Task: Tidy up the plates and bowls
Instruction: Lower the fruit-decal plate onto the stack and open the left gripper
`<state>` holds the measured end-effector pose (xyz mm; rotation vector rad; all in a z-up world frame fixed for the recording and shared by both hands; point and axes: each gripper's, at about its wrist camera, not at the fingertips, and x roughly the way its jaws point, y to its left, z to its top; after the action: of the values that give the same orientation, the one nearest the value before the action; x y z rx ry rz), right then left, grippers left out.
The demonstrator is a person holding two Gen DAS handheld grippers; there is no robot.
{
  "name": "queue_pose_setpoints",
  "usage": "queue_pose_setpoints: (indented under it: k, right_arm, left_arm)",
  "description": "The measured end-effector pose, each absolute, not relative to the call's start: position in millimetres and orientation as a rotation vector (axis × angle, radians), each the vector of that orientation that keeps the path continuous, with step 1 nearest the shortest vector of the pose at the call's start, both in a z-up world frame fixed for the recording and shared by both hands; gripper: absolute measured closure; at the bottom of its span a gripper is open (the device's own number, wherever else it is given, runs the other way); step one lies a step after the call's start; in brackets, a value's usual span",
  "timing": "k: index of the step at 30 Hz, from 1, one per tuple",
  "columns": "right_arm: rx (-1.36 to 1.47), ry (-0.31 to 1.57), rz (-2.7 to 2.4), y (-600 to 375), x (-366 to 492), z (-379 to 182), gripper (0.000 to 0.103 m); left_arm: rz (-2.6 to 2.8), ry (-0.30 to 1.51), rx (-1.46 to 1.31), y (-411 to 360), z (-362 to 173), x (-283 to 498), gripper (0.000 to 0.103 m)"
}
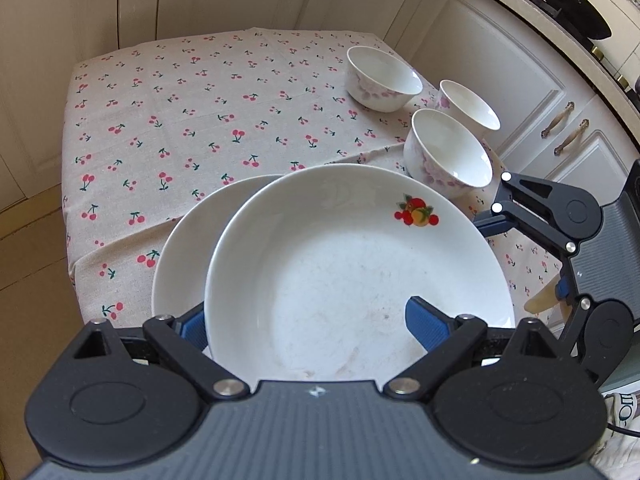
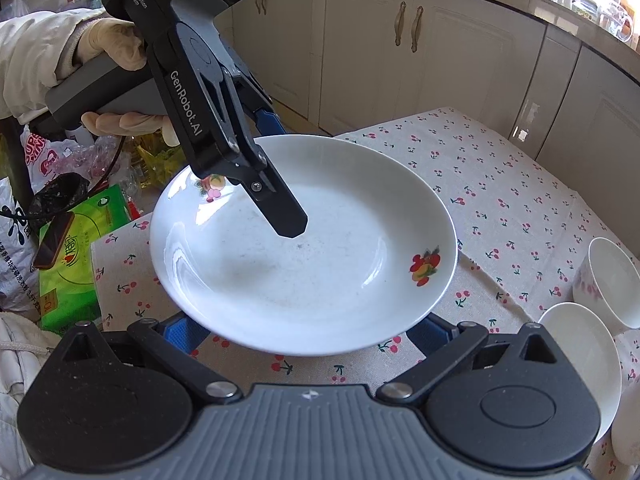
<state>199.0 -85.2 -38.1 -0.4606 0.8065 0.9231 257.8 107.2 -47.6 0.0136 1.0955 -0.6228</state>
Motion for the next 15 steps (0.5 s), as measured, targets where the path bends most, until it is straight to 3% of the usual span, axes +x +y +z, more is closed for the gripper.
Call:
queue_pose_setpoints:
  k: [15]
  right_arm:
    - [-0.475,0.842,0.901,-80,202,-46,0.0]
  left_arm:
    - [-0.627,1.155,0.017,111,-63,270,0.008]
